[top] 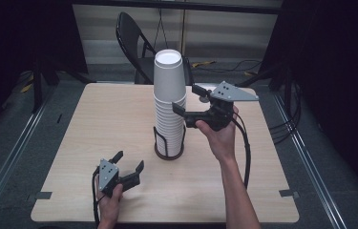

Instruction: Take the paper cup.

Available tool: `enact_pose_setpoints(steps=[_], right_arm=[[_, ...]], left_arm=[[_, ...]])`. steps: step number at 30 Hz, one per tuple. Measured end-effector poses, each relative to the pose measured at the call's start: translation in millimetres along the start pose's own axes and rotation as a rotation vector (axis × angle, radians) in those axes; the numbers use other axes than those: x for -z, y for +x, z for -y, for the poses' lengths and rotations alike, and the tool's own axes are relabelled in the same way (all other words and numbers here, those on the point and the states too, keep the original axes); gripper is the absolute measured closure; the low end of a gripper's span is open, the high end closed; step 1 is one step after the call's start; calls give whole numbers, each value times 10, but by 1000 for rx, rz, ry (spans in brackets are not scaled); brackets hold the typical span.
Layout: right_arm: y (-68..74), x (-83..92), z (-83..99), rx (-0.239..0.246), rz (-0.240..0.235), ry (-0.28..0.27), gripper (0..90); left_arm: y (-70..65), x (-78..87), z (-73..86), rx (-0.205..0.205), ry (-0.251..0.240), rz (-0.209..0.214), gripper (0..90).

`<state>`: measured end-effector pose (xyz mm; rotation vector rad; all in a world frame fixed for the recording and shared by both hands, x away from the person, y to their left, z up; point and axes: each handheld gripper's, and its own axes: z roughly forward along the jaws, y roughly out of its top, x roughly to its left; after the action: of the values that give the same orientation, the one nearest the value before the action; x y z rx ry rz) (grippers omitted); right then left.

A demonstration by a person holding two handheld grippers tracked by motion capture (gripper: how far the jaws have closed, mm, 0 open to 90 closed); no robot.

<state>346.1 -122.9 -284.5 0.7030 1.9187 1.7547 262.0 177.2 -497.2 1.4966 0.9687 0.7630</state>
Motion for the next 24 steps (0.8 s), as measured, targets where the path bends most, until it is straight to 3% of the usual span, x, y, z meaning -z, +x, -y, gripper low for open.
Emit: enact_pose_setpoints(steps=[14,24], right_arm=[[-16,-179,-185,27,10,-2,127],[-73,-359,-237,15,-4,12,125]], left_arm=[[1,3,2,5,-4,0,169],[3,5,3,9,-7,1,169]])
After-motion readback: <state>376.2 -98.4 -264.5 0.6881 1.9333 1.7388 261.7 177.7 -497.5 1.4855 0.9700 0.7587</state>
